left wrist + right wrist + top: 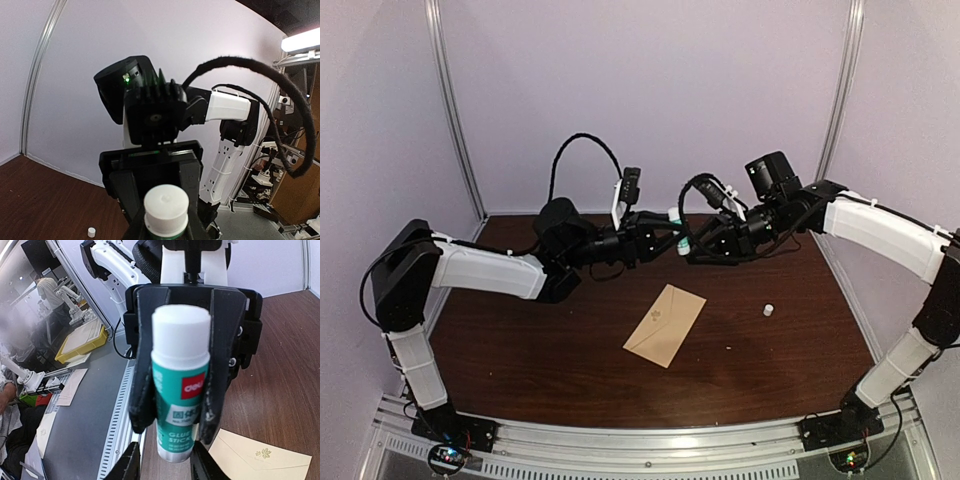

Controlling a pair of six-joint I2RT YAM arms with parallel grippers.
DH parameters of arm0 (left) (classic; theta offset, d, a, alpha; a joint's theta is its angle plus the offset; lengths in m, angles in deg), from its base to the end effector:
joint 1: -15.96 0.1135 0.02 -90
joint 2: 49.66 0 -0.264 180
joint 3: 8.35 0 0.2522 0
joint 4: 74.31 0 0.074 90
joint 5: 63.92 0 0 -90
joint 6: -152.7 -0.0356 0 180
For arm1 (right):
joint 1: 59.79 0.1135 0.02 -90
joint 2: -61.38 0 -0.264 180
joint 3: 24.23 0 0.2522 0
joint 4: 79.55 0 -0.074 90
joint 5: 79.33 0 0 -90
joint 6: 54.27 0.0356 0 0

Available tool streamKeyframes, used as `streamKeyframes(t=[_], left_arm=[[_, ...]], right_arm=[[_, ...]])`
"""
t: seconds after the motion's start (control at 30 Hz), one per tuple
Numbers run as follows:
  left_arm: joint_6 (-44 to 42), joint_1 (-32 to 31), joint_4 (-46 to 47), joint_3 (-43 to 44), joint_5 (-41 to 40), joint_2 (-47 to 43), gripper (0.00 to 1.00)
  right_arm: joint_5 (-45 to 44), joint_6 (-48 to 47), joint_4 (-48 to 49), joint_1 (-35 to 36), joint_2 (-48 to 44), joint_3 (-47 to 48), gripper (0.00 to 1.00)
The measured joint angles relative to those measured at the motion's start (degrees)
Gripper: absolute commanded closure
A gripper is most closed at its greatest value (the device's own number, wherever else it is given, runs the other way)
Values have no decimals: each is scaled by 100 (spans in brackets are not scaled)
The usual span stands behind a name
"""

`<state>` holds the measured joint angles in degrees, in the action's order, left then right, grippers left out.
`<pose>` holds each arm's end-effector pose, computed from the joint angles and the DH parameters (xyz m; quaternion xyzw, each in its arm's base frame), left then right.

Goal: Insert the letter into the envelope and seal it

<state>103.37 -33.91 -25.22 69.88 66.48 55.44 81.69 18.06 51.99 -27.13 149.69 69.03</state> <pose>0.2449 -0.3263 0.2926 0.3277 0.4986 -0.6890 0.4115 0.2559 0.2040 0.3402 -0.5255 0.5795 0.5710 0.2489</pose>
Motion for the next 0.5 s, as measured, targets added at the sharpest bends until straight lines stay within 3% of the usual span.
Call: streamKeyframes(t=[0.5], left_arm=[[57,0,9,48,-9,35,100]], right_arm=[[-13,411,210,-2,98,4,85]])
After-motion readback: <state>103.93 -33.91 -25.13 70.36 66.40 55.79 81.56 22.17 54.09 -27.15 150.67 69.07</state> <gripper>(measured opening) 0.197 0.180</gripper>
